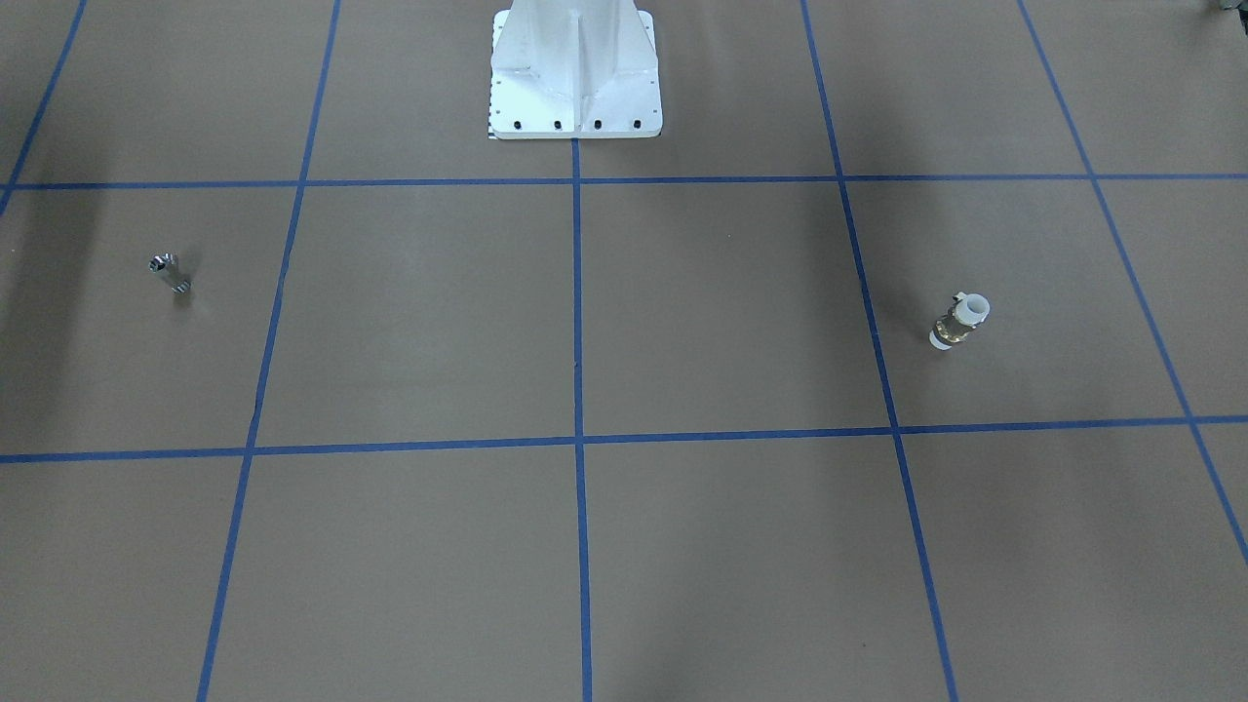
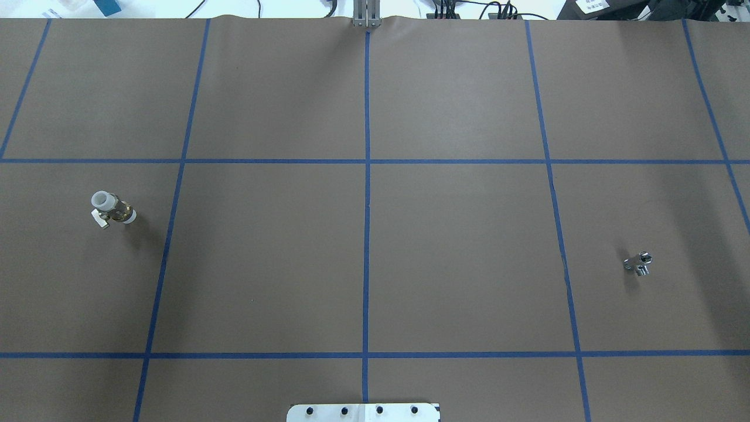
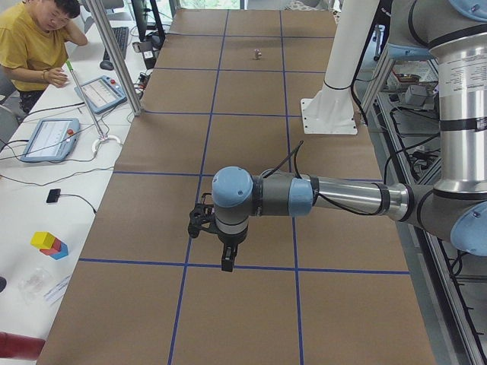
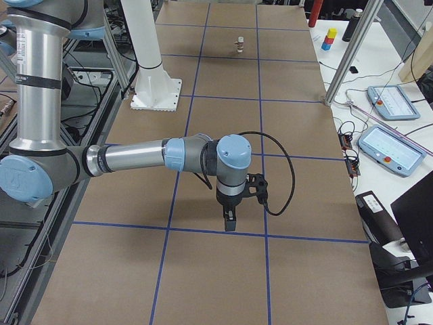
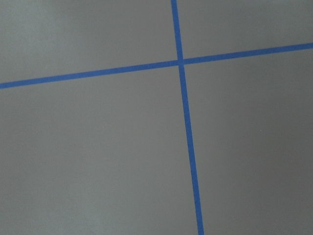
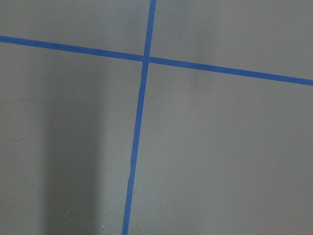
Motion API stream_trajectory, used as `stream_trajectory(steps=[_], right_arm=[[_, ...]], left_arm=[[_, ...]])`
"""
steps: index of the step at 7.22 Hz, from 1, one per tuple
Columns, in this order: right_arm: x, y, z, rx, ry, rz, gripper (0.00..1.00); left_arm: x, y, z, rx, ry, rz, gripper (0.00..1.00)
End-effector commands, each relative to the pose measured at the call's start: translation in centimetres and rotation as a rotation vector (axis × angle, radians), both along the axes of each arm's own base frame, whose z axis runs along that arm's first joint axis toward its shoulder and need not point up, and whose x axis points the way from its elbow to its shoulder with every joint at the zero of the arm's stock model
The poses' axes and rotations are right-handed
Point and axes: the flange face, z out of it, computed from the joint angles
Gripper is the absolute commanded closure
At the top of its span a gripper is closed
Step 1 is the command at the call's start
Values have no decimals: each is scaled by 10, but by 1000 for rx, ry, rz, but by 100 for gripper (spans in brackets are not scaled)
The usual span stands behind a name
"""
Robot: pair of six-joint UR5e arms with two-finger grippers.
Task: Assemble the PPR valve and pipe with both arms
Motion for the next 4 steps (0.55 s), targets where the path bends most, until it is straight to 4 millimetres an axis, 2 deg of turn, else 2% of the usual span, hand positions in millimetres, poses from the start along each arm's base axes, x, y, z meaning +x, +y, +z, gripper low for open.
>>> stream_trajectory(steps=[1,3,4], right_arm=[[-2,-2,-1,43,-1,3,0],[-8,-13,-2,72,-24,-6,0],[-11,-16,-3,96,-25,-15,0]], left_arm=[[0,-15,-24,137,-7,-5,0],[5,-24,-27,172,8,7,0],[13,-26,-24,152,137,16,0]])
